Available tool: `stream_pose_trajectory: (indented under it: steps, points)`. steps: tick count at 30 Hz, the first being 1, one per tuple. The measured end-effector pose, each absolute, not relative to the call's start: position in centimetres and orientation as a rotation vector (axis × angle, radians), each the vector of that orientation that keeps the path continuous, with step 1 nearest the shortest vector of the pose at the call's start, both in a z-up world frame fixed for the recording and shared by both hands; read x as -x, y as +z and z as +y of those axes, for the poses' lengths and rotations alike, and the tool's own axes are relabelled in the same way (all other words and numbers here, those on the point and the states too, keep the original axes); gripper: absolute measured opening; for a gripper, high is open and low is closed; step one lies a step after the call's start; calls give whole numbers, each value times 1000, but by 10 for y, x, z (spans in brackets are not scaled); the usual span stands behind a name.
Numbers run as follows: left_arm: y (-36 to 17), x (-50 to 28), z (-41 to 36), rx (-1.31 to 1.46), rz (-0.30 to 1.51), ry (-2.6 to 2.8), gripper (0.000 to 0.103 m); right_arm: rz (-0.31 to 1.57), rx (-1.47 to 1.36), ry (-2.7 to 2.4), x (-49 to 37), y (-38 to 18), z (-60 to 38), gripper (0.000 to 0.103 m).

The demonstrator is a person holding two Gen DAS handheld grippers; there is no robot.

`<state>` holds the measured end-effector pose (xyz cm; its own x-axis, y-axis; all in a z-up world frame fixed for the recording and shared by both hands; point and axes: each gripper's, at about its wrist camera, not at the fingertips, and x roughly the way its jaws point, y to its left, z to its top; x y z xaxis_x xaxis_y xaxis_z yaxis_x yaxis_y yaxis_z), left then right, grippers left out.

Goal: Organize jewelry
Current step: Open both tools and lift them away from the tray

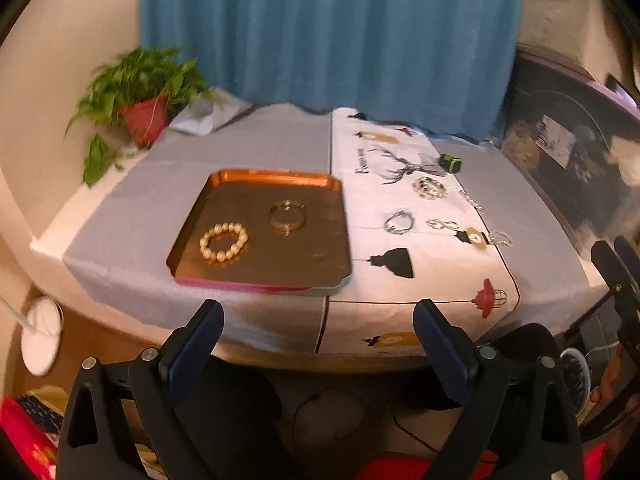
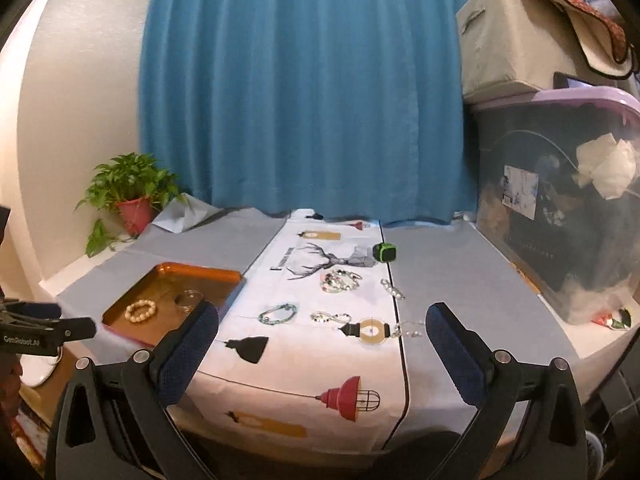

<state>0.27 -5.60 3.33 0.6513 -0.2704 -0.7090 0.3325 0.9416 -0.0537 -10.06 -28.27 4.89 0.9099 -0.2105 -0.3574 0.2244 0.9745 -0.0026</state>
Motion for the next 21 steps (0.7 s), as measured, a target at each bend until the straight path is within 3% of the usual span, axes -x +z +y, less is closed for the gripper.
stream_pose_trajectory:
  steps: [5,21]
  points:
    - [48,18,-63,-81,736,-358,102,304,40,-189,122,58,-267,103]
    - [41,13,-106,-170,755,-398,102,382,-84,-267,122,41,-318,103]
